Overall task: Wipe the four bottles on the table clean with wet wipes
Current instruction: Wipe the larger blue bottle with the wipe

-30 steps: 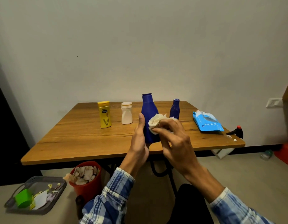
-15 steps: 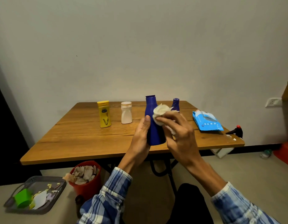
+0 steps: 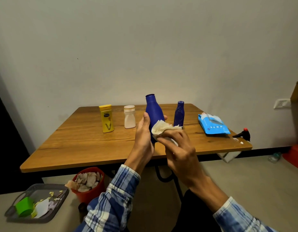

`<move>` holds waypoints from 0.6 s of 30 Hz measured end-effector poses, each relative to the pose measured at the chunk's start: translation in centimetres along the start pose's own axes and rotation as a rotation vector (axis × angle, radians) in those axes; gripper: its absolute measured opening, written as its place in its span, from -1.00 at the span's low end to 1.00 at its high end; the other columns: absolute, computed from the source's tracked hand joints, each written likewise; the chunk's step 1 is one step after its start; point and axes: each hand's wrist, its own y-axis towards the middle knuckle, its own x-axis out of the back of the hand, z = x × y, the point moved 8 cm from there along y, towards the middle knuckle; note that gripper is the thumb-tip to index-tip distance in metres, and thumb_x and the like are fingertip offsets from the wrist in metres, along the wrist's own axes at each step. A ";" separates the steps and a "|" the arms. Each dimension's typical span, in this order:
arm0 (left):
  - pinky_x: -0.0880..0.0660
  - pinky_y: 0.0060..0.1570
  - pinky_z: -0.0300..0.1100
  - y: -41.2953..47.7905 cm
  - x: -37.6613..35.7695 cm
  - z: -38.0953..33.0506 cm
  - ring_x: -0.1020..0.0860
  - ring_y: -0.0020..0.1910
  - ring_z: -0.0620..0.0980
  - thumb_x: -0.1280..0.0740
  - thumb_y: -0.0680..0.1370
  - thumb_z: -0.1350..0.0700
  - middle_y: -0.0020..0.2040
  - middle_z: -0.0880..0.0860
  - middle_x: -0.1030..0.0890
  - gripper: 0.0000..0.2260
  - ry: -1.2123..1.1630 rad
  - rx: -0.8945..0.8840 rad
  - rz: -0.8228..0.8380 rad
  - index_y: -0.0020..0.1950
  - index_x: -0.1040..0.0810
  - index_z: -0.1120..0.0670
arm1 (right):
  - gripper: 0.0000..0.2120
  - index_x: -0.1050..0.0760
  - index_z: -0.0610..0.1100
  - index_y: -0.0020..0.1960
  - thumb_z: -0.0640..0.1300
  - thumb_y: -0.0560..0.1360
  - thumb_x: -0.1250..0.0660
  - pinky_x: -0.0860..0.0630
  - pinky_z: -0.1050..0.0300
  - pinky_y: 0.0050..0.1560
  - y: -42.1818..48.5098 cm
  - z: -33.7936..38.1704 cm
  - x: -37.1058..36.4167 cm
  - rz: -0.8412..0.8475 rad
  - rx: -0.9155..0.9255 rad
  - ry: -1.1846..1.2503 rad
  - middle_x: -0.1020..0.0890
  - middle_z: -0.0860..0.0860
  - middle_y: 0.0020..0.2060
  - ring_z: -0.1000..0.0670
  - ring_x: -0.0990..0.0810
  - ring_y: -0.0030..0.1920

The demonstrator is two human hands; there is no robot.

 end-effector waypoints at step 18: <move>-0.67 -0.06 0.03 -0.3 -2.5 1.9 -0.60 -0.01 0.15 -0.19 0.70 -0.01 -0.01 0.28 -0.60 -0.57 -0.438 0.296 0.053 0.37 -0.39 0.32 | -0.80 -0.55 -0.26 0.14 -0.34 0.52 -0.38 -0.40 0.19 0.31 -1.1 -0.6 0.3 -0.288 0.029 -0.020 -0.60 -0.20 0.11 -0.15 -0.55 0.15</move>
